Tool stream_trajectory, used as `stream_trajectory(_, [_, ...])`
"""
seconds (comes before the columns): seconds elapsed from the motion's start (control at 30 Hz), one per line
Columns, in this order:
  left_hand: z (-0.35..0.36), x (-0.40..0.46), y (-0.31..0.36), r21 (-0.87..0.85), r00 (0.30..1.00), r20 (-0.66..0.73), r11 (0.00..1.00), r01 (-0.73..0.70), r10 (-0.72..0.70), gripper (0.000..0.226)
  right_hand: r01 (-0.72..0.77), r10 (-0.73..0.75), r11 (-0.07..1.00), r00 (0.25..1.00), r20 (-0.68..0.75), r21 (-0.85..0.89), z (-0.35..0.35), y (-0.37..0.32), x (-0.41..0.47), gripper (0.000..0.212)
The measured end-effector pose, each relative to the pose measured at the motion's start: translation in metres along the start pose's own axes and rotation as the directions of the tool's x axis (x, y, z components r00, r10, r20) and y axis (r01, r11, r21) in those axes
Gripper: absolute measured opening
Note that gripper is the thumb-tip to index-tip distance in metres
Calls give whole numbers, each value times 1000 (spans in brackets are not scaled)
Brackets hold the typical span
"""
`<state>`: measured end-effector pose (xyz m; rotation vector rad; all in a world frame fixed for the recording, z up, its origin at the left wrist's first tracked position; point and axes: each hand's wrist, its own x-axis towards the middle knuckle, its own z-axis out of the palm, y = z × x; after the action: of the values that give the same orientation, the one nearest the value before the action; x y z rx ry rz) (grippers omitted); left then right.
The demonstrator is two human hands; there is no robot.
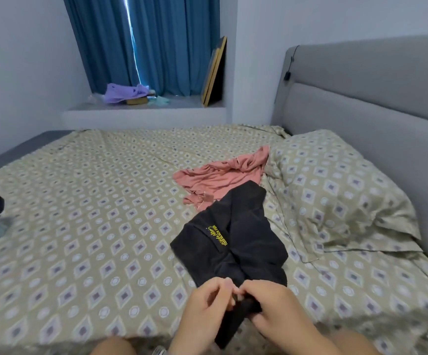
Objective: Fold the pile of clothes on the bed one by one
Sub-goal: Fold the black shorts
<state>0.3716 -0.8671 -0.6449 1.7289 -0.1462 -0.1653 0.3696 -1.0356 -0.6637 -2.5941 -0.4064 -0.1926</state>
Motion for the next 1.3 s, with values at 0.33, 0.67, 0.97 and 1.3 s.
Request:
stream_trajectory(0.33, [-28,-11,-23,266,995,-66,962,-54,74,62,-16,108,905,975,-193,425,-87,-56,-8,26])
stream_trajectory(0.67, [-31,-16,35,347,985,113,924,-164,132,2,101,250,743,875,-414,662,-208,-101,-38,6])
stream_trajectory(0.97, [-41,-29,166,276,896,212,856,-437,389,13,-85,398,666,881,-256,741,-280,-87,-75,32])
stream_trajectory(1.3, [-74,-21,260,597,898,421,706,-380,127,21,-98,517,632,793,-323,769,-315,-80,-82,37])
